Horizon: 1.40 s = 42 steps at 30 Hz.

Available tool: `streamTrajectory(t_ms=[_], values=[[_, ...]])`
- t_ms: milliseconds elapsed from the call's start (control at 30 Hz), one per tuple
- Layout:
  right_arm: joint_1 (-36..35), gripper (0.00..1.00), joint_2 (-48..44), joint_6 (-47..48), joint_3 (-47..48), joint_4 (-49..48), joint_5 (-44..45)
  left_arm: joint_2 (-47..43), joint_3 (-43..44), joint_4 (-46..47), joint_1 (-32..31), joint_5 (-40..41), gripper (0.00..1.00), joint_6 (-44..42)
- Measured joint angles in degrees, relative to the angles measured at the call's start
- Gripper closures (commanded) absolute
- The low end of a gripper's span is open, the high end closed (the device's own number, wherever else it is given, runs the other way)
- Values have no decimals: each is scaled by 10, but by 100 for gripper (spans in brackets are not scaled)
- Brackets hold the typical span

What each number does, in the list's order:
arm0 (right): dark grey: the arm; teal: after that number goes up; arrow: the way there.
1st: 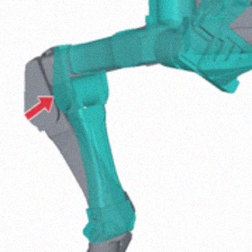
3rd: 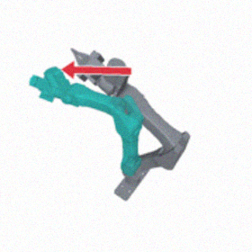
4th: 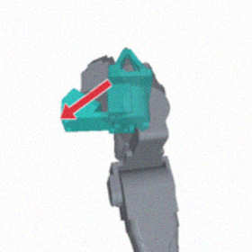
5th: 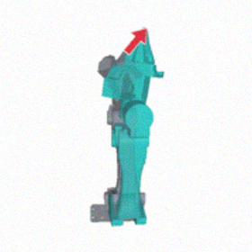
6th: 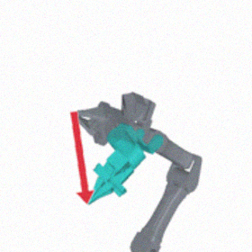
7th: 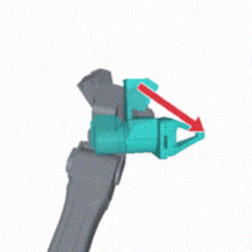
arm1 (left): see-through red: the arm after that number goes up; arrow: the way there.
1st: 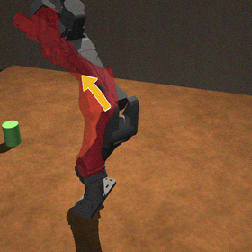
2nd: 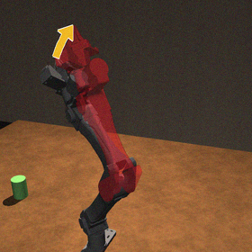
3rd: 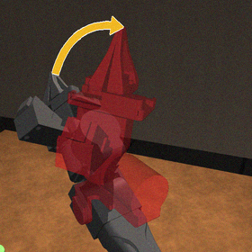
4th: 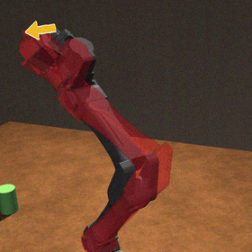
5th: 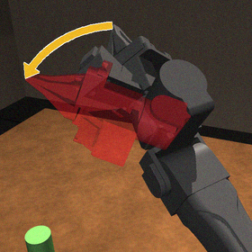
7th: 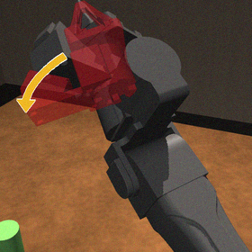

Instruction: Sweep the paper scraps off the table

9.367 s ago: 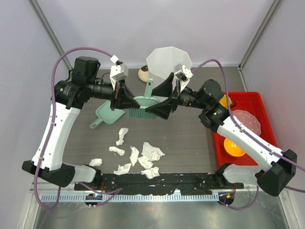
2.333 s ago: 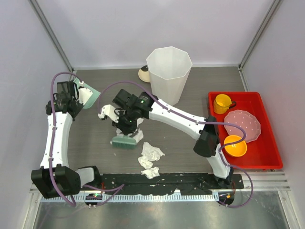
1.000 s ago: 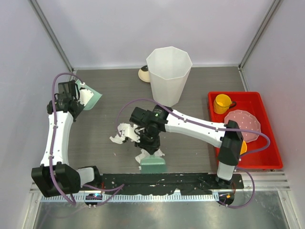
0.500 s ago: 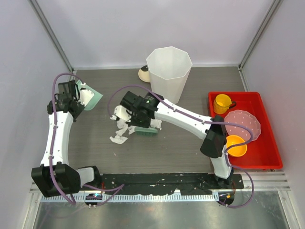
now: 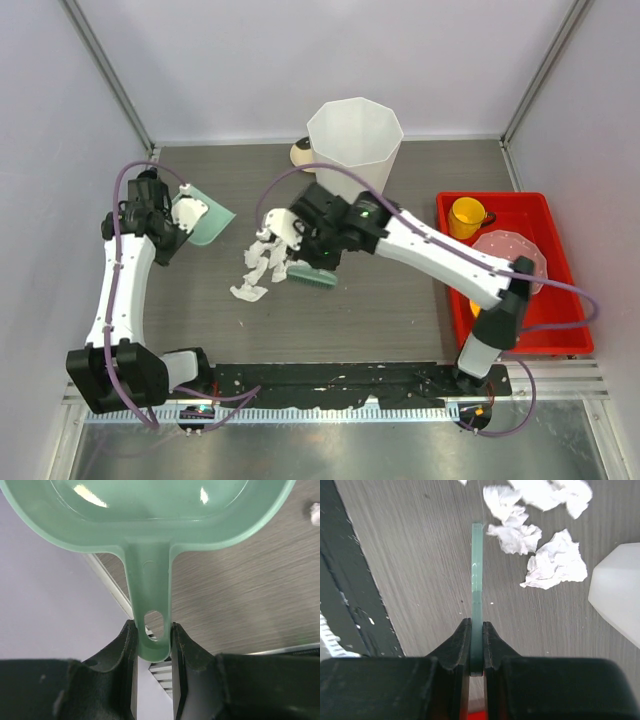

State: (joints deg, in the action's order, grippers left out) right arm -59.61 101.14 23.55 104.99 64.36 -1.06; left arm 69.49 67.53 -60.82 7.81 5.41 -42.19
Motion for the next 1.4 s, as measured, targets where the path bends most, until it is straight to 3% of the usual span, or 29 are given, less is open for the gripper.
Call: streamTrajectory(t_ms=[100, 233, 367, 533, 767, 1033, 1400], values=[[21, 99, -76, -40, -37, -34, -37, 0, 5, -21, -3, -16, 100, 2], [55, 99, -130, -130, -70, -111, -54, -14, -41, -16, 0, 20, 100, -25], [60, 99, -84, -226, -50, -170, -64, -27, -111, -51, 30, 45, 100, -125], [57, 99, 11, -316, -23, -195, -72, -53, -120, -122, 48, 54, 100, -263], [57, 99, 38, -371, -27, -183, -71, -62, -150, -139, 46, 90, 100, -376], [72, 99, 42, -392, -42, -187, -82, -38, -205, -120, 26, 111, 100, -394], [75, 99, 96, -454, -61, -286, -124, -2, -222, -50, -10, 90, 100, -349]])
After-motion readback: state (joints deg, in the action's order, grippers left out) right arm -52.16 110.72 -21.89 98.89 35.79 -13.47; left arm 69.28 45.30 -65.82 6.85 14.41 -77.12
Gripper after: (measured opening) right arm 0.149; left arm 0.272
